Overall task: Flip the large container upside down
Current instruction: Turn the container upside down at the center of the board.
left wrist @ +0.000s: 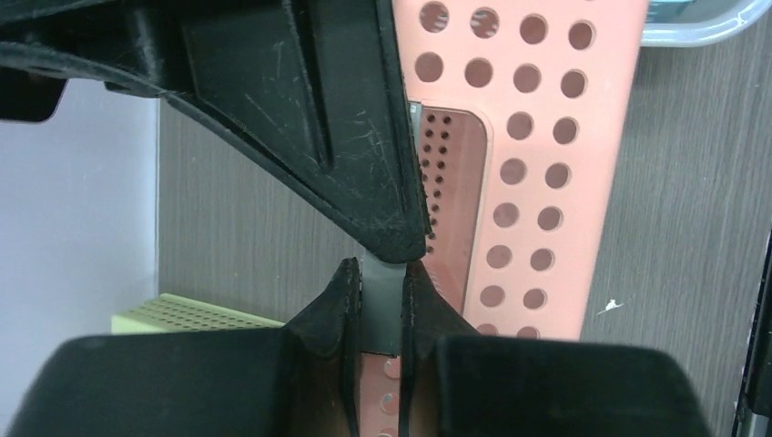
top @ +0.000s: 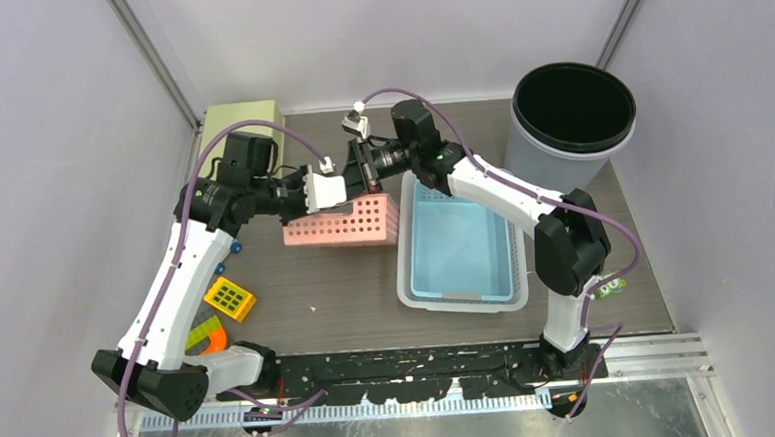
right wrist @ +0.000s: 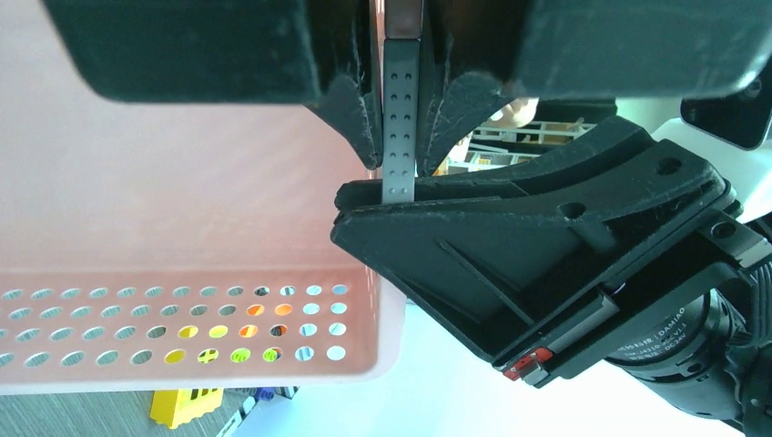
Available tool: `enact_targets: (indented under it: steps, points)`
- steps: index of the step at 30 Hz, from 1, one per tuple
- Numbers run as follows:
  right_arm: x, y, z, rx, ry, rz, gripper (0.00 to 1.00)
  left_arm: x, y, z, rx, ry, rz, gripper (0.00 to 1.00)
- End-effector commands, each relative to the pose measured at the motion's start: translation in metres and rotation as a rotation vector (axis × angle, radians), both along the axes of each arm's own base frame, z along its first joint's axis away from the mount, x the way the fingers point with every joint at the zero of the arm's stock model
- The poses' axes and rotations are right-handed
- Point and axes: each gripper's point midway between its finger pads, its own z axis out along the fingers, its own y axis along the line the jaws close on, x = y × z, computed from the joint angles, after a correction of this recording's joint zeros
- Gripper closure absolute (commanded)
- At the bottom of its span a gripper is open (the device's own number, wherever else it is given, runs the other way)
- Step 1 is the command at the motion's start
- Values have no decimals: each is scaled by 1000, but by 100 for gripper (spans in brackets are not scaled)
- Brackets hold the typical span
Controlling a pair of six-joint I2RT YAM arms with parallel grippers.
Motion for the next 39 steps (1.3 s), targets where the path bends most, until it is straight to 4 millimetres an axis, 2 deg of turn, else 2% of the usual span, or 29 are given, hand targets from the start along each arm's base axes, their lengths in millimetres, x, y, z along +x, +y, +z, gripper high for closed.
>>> enact_targets:
  steps: [1, 4, 7, 8, 13, 19, 23, 29, 32, 39]
  points:
    - [-18, -11, 43, 53, -152, 61, 84, 9, 5, -4, 20, -7, 40, 100]
    - [-12, -19, 38, -2, -225, 48, 68, 5, 3, -1, 7, -4, 33, 100]
    - [-4, -30, 34, -67, -350, 24, 59, 1, 3, 5, -3, -5, 28, 100]
    - [-4, -36, 28, -117, -385, 16, 57, 0, 3, 8, -6, -5, 32, 100]
    - [7, -59, 25, -215, -675, -20, 48, -6, 2, 18, -30, 19, 44, 100]
    - [18, -77, 27, -256, -980, -88, 40, -13, -2, 21, -74, 51, 43, 100]
    - [14, -71, 25, -281, -1047, -60, 40, -18, -6, 22, -96, 70, 34, 100]
    - [-13, -52, 11, -279, -1156, 94, 40, -18, -11, 22, -126, 124, 49, 100]
    - [-13, -44, 7, -287, -1183, 101, 42, -21, -13, 23, -137, 150, 46, 100]
    - [-15, -35, 13, -239, -1147, 71, 45, -25, -16, 24, -165, 166, 45, 100]
